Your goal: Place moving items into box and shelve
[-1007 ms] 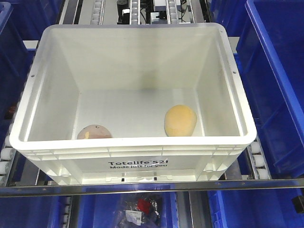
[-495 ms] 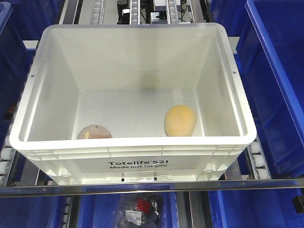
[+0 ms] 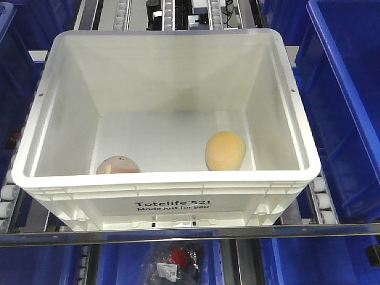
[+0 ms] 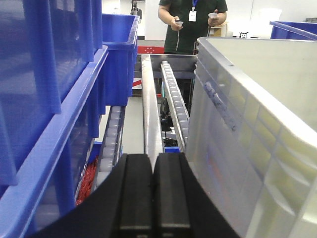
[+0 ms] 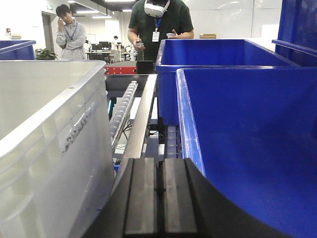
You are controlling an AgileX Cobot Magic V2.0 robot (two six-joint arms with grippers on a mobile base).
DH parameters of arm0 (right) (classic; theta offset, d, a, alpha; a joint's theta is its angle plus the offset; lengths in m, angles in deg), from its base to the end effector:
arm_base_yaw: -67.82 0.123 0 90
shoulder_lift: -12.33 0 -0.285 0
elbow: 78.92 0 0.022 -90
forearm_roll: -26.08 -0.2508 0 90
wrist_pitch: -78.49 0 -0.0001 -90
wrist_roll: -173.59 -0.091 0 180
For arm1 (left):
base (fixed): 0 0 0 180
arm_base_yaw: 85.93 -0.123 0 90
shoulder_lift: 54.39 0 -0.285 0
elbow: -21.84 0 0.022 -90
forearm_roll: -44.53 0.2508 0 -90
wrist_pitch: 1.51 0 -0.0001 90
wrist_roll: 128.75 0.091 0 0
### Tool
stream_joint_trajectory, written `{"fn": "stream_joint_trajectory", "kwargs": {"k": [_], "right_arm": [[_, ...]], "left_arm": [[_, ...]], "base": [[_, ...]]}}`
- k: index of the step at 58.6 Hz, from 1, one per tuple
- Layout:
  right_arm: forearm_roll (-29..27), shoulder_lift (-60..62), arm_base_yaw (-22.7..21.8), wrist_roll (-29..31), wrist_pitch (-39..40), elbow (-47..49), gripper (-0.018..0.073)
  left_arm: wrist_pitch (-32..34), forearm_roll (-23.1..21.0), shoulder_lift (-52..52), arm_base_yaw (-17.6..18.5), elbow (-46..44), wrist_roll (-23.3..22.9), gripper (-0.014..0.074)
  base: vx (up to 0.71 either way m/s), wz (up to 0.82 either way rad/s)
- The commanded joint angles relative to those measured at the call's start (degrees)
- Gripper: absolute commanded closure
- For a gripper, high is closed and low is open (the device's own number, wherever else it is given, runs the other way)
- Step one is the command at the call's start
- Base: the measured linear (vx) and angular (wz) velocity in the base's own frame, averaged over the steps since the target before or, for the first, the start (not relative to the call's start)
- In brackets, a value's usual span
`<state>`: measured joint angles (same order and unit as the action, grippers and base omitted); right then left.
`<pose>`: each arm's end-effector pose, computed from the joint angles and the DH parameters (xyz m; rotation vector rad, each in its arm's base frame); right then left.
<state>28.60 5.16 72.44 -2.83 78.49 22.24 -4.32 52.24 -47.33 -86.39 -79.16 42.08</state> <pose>0.0565 0.0046 0.2042 -0.1402 1.4946 -0.0208 0.0568 0.0011 0.1989 -0.0313 1.5503 -0.0088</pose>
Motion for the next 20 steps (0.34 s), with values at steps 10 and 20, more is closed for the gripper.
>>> {"fn": "stream_joint_trajectory", "kwargs": {"k": [10,20], "right_arm": [[0.05,0.82,0.07,0.63,4.86,-1.28,0.0575],[0.05,0.82,0.07,0.63,4.86,-1.28,0.0575]], "left_arm": [[4.63,-0.45,-0.78,0.04,1.47,-0.01,0.0582],[4.63,-0.45,-0.78,0.04,1.47,-0.01,0.0582]], "base": [[0.0,0.0],[0.0,0.0]]}}
